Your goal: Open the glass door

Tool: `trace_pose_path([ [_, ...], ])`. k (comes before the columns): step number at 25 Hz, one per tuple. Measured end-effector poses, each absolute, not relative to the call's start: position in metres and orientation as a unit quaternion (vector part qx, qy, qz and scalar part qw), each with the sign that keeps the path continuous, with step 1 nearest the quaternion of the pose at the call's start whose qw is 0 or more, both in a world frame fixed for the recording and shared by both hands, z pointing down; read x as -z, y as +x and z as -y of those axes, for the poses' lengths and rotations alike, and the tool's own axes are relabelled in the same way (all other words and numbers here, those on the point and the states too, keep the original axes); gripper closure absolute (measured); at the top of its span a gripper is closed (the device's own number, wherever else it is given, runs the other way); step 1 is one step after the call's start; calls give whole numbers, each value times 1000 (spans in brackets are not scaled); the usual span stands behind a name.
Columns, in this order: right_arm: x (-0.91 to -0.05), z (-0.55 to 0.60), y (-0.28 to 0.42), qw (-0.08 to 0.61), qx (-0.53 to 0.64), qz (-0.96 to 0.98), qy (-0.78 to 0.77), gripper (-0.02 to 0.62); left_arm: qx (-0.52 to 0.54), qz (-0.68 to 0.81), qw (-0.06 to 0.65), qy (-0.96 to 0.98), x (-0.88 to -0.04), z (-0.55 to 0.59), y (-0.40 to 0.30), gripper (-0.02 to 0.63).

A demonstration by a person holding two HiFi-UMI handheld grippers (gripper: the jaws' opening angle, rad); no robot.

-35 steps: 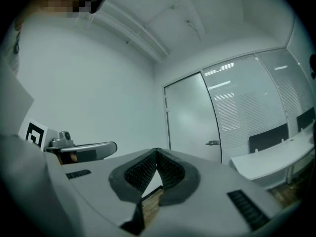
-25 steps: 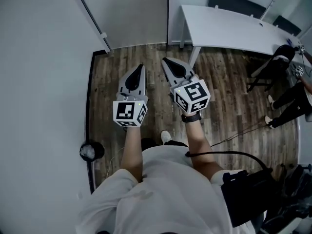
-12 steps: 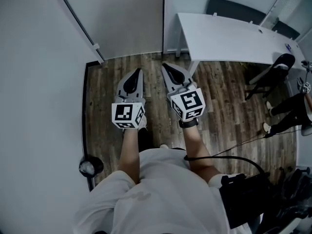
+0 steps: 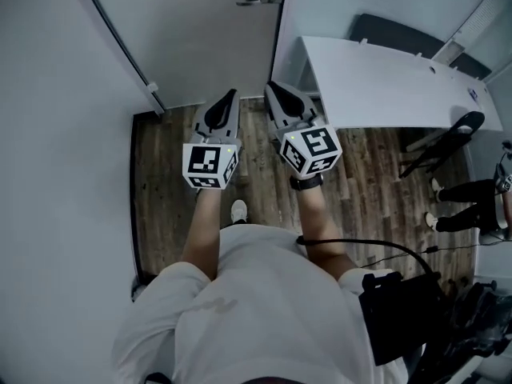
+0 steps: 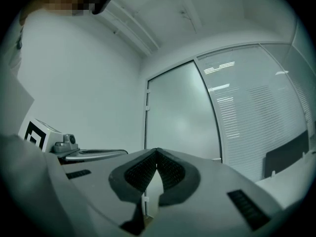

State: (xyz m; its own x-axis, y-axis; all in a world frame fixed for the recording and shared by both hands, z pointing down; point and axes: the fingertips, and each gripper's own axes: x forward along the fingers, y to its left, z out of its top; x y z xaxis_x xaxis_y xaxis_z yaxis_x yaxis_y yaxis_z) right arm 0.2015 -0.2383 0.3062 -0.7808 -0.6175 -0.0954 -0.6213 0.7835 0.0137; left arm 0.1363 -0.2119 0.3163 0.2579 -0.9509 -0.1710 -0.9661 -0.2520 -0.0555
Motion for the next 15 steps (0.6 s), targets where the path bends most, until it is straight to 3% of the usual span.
trace_pose_path([
  [6,-295,298,147,48,-48,-936,-346,592,-175,-570,3,-803,-281,275,70,604],
  [9,-291,334,141,52,-34,-928,-368,592,-162,-571,38,-804,-268,304,54,604],
  [15,-279,419,150,45,-44,-914,-401,592,-127,-560,33,-818,-289,389,57,604],
])
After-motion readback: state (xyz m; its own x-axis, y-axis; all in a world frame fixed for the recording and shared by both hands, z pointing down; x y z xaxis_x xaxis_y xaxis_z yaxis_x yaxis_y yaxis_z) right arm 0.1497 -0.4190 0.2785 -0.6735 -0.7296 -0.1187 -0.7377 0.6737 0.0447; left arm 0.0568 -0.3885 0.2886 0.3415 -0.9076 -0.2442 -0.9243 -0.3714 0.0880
